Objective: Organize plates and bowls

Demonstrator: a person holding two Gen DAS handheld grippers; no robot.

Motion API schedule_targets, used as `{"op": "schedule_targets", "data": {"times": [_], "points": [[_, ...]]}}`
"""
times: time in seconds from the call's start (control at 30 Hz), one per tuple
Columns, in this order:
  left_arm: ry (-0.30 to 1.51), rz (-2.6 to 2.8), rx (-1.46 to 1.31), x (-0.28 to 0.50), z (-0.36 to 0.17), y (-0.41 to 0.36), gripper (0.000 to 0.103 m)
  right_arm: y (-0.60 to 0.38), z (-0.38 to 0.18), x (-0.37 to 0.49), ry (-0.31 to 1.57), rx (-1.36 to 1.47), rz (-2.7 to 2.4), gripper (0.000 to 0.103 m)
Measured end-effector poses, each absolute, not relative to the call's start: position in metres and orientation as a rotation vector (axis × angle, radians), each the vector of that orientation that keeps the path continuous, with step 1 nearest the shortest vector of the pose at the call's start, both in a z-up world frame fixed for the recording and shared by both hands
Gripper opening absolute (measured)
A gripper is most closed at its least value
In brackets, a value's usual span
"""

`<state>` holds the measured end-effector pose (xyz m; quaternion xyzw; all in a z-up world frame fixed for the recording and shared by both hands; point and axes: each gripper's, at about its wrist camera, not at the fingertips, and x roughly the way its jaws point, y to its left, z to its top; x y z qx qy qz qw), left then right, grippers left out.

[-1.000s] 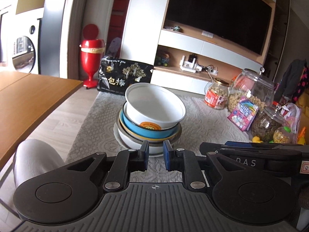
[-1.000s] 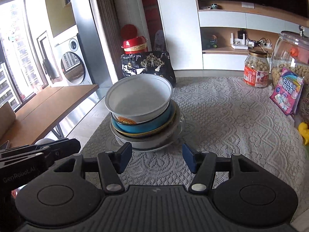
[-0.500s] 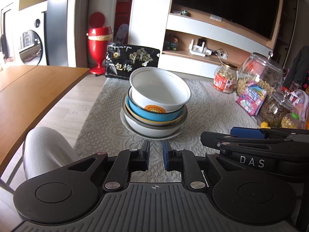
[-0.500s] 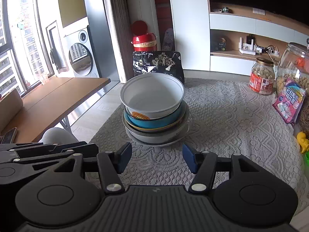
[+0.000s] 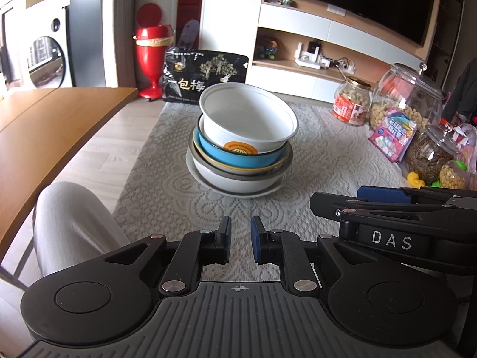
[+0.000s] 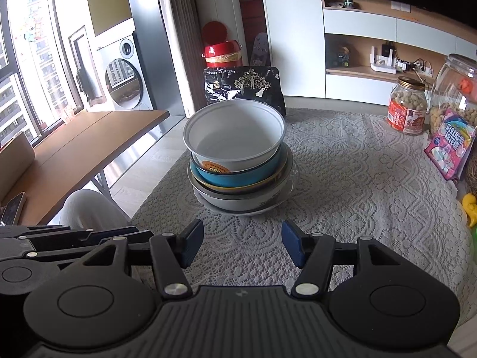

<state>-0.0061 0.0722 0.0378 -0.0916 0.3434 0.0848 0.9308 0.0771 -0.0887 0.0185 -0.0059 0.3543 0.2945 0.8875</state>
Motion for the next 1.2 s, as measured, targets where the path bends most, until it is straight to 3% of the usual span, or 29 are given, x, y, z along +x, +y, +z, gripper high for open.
{"op": "schedule_targets", "data": {"times": [1.2], "points": [[0.705,0.169,-0.189,-0.0064,0.0373,0.0719,0.017,-0.0898,0.0185,0.0743,0.738,-0.009,0.614,0.059]]}}
